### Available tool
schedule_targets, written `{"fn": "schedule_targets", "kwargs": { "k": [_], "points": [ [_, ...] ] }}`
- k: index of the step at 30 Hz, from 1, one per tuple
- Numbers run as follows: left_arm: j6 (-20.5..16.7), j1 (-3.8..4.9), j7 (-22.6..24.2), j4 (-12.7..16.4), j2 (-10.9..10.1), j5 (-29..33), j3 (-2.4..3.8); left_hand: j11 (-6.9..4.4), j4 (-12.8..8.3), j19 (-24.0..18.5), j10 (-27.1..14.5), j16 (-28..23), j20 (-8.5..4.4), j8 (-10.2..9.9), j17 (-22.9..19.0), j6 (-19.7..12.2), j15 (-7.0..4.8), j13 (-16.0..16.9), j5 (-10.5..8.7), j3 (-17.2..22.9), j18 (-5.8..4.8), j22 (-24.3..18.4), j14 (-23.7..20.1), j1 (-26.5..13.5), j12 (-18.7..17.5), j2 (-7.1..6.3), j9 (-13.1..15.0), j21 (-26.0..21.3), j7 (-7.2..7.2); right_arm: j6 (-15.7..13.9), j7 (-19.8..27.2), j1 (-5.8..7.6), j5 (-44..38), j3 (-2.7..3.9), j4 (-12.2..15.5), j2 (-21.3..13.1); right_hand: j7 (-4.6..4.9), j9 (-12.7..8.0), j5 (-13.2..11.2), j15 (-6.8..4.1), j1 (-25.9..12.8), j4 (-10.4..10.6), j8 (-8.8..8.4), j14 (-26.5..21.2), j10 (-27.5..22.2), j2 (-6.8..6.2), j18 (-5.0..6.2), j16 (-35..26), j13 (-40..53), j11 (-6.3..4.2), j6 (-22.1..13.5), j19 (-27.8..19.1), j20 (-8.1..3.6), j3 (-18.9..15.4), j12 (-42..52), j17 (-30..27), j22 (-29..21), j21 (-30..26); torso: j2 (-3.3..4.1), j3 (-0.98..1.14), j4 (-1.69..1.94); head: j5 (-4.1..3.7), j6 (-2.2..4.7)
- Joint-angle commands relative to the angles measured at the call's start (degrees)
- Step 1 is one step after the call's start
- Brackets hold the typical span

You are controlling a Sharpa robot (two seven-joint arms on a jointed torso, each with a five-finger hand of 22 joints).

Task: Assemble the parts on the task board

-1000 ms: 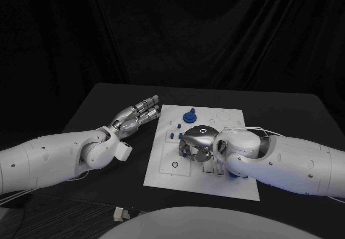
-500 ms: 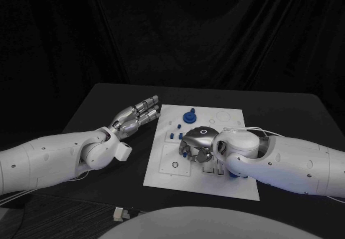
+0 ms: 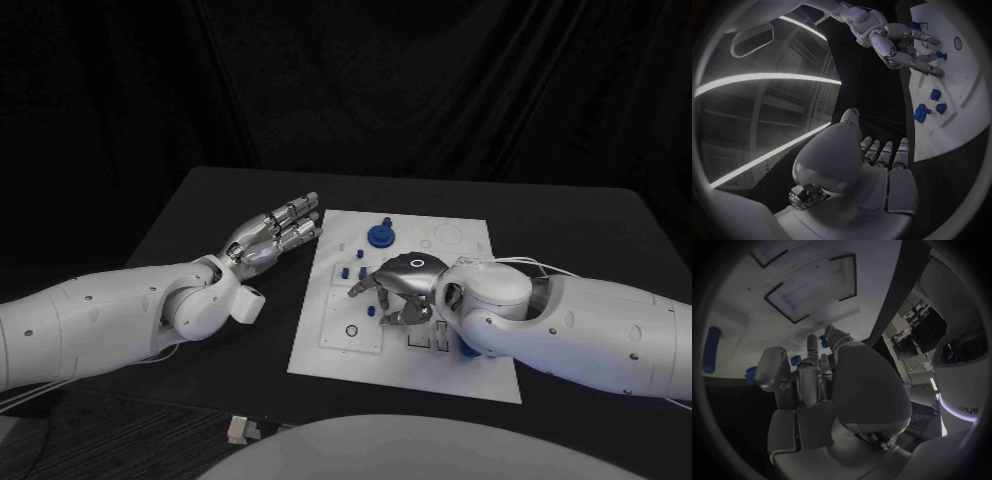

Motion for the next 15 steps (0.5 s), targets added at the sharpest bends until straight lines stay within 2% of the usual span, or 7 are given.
{"fn": "schedule_targets", "kwargs": {
  "k": [1,4,7,8,9,11,15],
  "points": [
    [0.65,-0.09,1.71,0.04,0.09,0.34,0.05,0.28,-0.15,0.08,-0.01,0.35,0.40,0.35,0.06,-0.15,0.32,0.03,0.20,0.21,1.03,0.03,0.00,0.58,0.00,-0.06,0.05,0.34,0.37,-7.47,0.42,0.27,-0.33,0.03,1.17,-1.05,-1.27,-2.20,-0.20,0.45,1.64,2.42,-0.85,1.92,0.46,-0.68,0.50,-0.28,-0.05,-0.12,-7.71,0.12,-0.06,-2.98,0.41,-0.06,8.49,-0.21,0.00,0.01,0.01,-0.04,0.00],
    [0.64,-0.10,1.71,0.03,0.07,0.34,0.05,0.28,-0.15,0.08,-0.01,0.35,0.40,0.35,0.06,-0.15,0.32,0.03,0.20,0.21,1.03,0.03,0.00,0.58,0.00,-0.06,0.05,0.34,0.37,-10.29,1.17,1.03,-0.34,0.04,2.17,-2.20,-1.19,-2.39,-0.83,0.48,0.47,2.50,-0.71,1.96,0.75,-0.70,0.45,-0.23,-0.12,-0.09,-7.64,0.23,-0.03,-3.61,0.42,-0.01,8.54,-0.05,0.01,0.00,0.00,-0.07,0.00],
    [0.61,-0.11,1.73,0.06,0.02,0.34,0.05,0.28,-0.15,0.08,-0.01,0.35,0.40,0.35,0.06,-0.15,0.32,0.03,0.20,0.21,1.03,0.03,0.00,0.58,0.00,-0.06,0.05,0.34,0.37,-13.23,1.93,2.46,-0.26,0.04,3.82,-4.07,0.60,-2.34,-2.11,0.53,-2.58,2.48,-0.24,2.05,0.63,-0.48,0.45,-0.14,-0.15,-0.07,-5.21,0.33,0.00,-4.08,0.37,0.09,8.58,0.00,0.00,0.01,0.01,-0.14,0.00],
    [0.60,-0.11,1.75,0.08,-0.01,0.34,0.05,0.28,-0.15,0.08,-0.01,0.35,0.40,0.35,0.06,-0.15,0.32,0.03,0.20,0.21,1.03,0.03,0.00,0.58,0.00,-0.06,0.05,0.34,0.37,-14.04,2.13,3.03,-0.21,0.04,4.43,-4.77,1.95,-2.04,-2.48,0.44,-3.59,2.40,0.32,2.16,0.66,-0.21,0.39,0.01,-0.05,-0.17,-2.27,0.50,-0.03,-4.01,0.52,0.34,8.66,0.31,-0.01,0.00,0.01,-0.14,0.00],
    [0.57,-0.11,1.77,0.10,-0.04,0.34,0.05,0.28,-0.15,0.08,-0.01,0.35,0.40,0.35,0.06,-0.15,0.32,0.03,0.20,0.21,1.03,0.03,0.00,0.58,0.00,-0.06,0.05,0.34,0.37,-14.98,2.33,3.82,-0.10,0.04,5.19,-5.70,2.38,-1.94,-2.60,0.39,-3.82,2.37,0.51,2.19,0.68,-0.12,0.37,0.06,-0.01,-0.21,-1.24,0.56,-0.05,-3.94,0.59,0.41,8.70,0.42,-0.03,0.00,0.00,-0.12,0.00],
    [0.51,-0.12,1.80,0.13,-0.10,0.34,0.05,0.31,-0.15,0.08,-0.02,0.31,0.42,0.36,0.05,-0.12,0.36,0.03,0.21,0.21,1.02,0.00,-0.03,0.60,0.05,-0.05,0.06,0.33,0.34,-16.27,2.60,5.32,0.41,0.04,6.32,-7.28,4.63,-1.27,-3.32,0.10,-4.89,2.27,1.79,2.75,1.22,0.35,0.02,0.95,0.39,-0.56,5.11,1.42,-0.28,-3.73,1.24,1.95,9.21,2.32,-0.06,0.01,0.00,-0.13,0.00],
    [0.35,-0.12,1.82,0.15,-0.21,0.34,0.05,0.31,-0.15,0.08,-0.02,0.31,0.42,0.36,0.05,-0.12,0.36,0.03,0.21,0.21,1.02,0.00,-0.03,0.60,0.05,-0.05,0.06,0.33,0.34,-17.08,2.20,8.84,3.56,0.04,8.13,-11.05,5.85,-0.66,-3.32,-0.09,-4.57,2.13,2.93,3.21,1.18,0.90,-0.33,1.82,0.74,-0.75,11.31,2.17,-0.53,-3.14,1.62,3.46,9.69,4.14,-0.05,0.02,-0.01,-0.33,0.00]
  ]
}}
